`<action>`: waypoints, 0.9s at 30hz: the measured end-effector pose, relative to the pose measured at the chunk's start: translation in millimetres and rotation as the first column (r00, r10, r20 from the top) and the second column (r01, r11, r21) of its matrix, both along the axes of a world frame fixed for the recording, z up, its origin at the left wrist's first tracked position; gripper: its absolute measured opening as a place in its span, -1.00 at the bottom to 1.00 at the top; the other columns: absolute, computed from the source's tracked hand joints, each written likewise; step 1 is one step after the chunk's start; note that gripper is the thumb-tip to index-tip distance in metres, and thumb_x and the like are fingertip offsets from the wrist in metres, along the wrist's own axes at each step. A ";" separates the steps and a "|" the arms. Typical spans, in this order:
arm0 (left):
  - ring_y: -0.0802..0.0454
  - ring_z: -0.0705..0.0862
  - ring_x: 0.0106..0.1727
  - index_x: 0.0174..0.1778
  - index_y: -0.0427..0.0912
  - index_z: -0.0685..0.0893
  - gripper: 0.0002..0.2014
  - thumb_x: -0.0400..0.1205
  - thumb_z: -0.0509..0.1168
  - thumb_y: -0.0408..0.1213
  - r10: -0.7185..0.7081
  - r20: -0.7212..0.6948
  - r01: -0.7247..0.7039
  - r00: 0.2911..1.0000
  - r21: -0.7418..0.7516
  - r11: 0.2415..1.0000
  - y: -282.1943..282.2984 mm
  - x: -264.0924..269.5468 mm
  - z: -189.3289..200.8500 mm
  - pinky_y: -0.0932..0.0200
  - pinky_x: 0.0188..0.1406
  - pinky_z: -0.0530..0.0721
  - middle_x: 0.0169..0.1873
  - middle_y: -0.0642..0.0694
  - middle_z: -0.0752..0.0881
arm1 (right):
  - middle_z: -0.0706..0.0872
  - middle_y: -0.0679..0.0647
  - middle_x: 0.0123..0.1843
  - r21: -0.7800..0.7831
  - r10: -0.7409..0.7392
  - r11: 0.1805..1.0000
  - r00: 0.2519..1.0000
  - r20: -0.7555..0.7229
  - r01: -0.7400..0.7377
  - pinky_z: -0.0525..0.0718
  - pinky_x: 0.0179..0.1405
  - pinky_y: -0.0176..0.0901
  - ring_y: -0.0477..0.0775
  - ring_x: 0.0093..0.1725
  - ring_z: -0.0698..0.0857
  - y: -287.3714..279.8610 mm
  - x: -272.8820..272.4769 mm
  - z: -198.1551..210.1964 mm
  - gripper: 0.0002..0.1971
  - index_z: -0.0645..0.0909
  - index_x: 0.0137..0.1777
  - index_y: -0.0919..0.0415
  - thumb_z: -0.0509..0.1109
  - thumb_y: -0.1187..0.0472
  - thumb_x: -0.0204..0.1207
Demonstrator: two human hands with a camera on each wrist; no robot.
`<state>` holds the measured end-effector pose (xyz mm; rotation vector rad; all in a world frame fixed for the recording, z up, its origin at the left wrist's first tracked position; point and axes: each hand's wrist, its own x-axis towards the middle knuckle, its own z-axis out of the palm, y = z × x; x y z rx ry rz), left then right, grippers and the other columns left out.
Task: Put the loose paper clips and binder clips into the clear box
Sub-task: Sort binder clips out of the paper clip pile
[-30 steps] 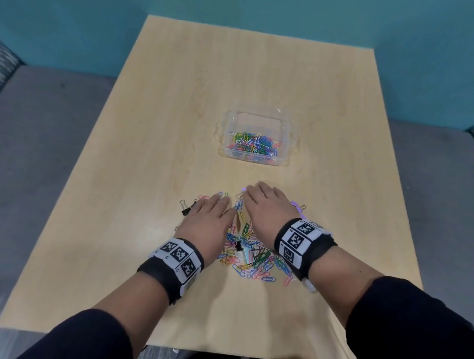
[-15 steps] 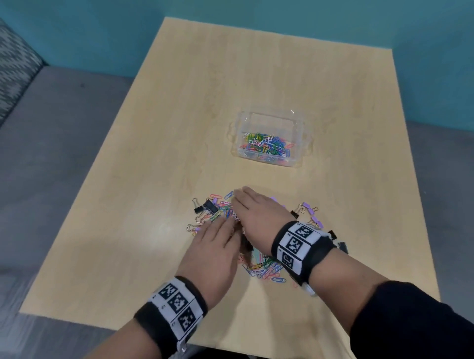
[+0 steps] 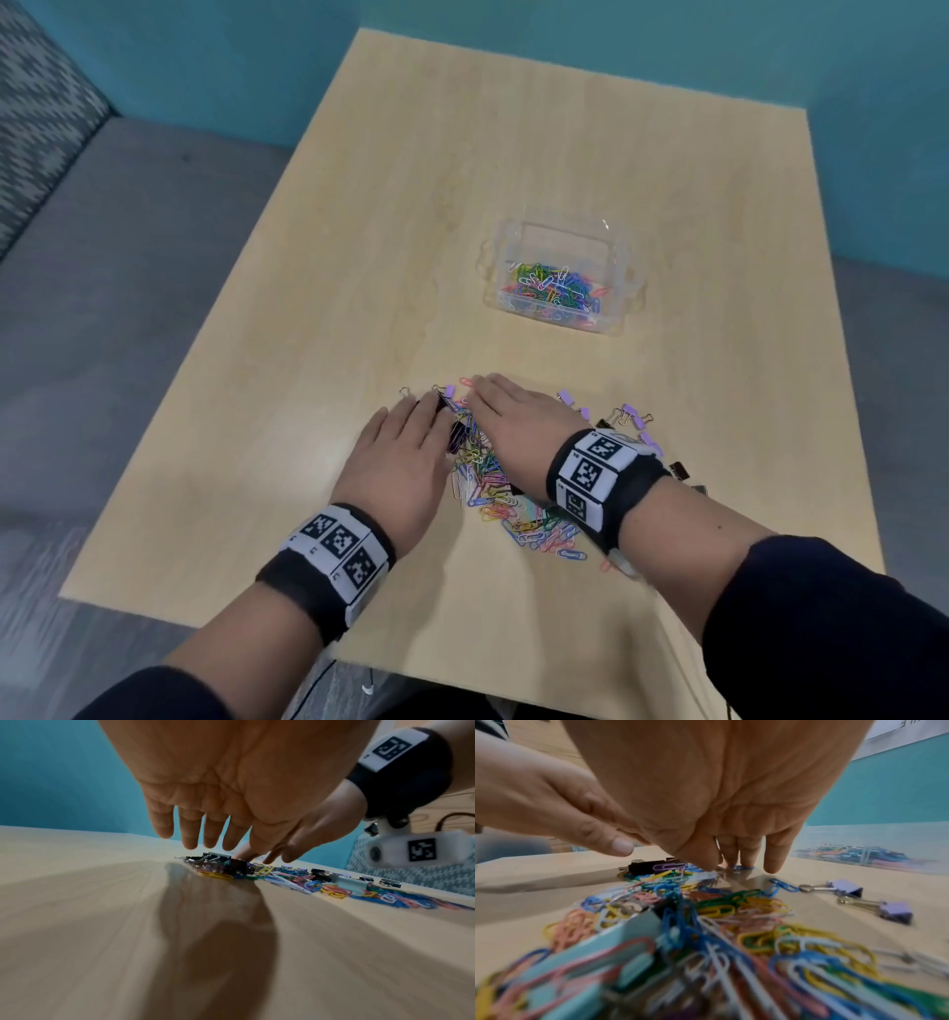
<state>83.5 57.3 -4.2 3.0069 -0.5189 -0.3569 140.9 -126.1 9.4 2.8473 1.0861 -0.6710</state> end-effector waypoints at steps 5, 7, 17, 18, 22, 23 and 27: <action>-0.23 0.37 0.48 0.43 -0.17 0.45 -0.51 0.65 -0.06 -0.05 -0.054 -0.008 0.054 0.999 0.017 0.998 -0.3 11.8 -0.1 -0.17 0.43 0.37 0.51 -0.18 0.40 | -0.07 0.20 0.70 -0.045 -0.028 0.999 0.999 0.016 0.028 0.22 0.55 0.09 0.21 0.67 -0.06 -10.1 -19.4 1.9 -0.29 -0.07 0.65 0.31 0.12 0.30 0.53; -0.27 0.46 0.39 0.29 -0.18 0.55 -0.55 0.62 -0.06 -0.09 -0.034 0.015 0.034 0.999 0.005 0.999 -0.3 13.3 3.6 -0.17 0.37 0.45 0.40 -0.21 0.51 | -0.12 0.21 0.71 -0.076 -0.068 0.995 0.998 0.013 0.069 0.17 0.57 0.13 0.24 0.67 -0.09 -14.4 -28.5 2.7 -0.29 -0.12 0.65 0.30 0.08 0.29 0.54; -0.25 0.51 0.06 0.29 0.00 0.57 -0.53 0.44 0.07 -0.28 -0.049 0.025 0.049 0.998 -0.034 0.998 5.1 -8.9 2.2 -0.07 -0.08 0.56 0.20 -0.20 0.57 | 0.18 0.28 0.62 -0.069 -0.107 0.991 0.992 0.063 0.111 0.32 0.44 0.24 0.37 0.56 0.20 -14.8 -50.7 8.1 -0.29 0.08 0.61 0.36 0.20 0.24 0.46; -0.25 0.51 0.06 0.31 0.01 0.56 -0.51 0.43 0.12 -0.29 -0.055 0.026 0.056 0.998 -0.029 0.998 6.6 -12.1 0.7 -0.07 -0.08 0.57 0.21 -0.21 0.57 | 0.20 0.27 0.62 -0.033 -0.076 0.996 0.995 0.062 0.079 0.34 0.43 0.23 0.36 0.55 0.21 -12.4 -49.8 6.9 -0.29 0.11 0.60 0.36 0.22 0.24 0.45; -0.25 0.51 0.07 0.29 0.00 0.58 -0.54 0.44 0.20 -0.32 -0.017 0.058 0.021 0.998 -0.079 0.997 13.6 -17.9 -0.4 -0.06 -0.06 0.56 0.21 -0.19 0.56 | 0.07 0.26 0.67 -0.056 -0.046 0.997 0.999 0.025 0.048 0.23 0.51 0.24 0.34 0.62 0.08 -8.5 -54.2 2.6 -0.30 0.02 0.64 0.33 0.17 0.19 0.53; -0.24 0.52 0.06 0.26 -0.01 0.60 -0.55 0.44 0.18 -0.33 0.006 0.071 0.001 0.997 -0.092 0.996 14.9 -18.3 0.6 -0.04 -0.08 0.56 0.19 -0.18 0.57 | 0.06 0.26 0.68 -0.071 -0.068 0.995 0.997 0.028 0.070 0.22 0.52 0.25 0.34 0.63 0.06 -9.6 -56.8 1.7 -0.30 0.03 0.64 0.32 0.17 0.18 0.54; -0.25 0.52 0.00 0.27 -0.07 0.61 -0.52 0.43 0.09 -0.32 -0.027 0.119 0.040 0.993 -0.111 0.993 11.7 -20.9 3.7 -0.04 -0.13 0.57 0.12 -0.18 0.59 | 0.23 0.31 0.62 -0.066 -0.134 0.988 0.989 0.056 0.137 0.31 0.47 0.29 0.39 0.59 0.19 -13.5 -68.6 0.9 -0.32 0.21 0.58 0.33 0.26 0.17 0.46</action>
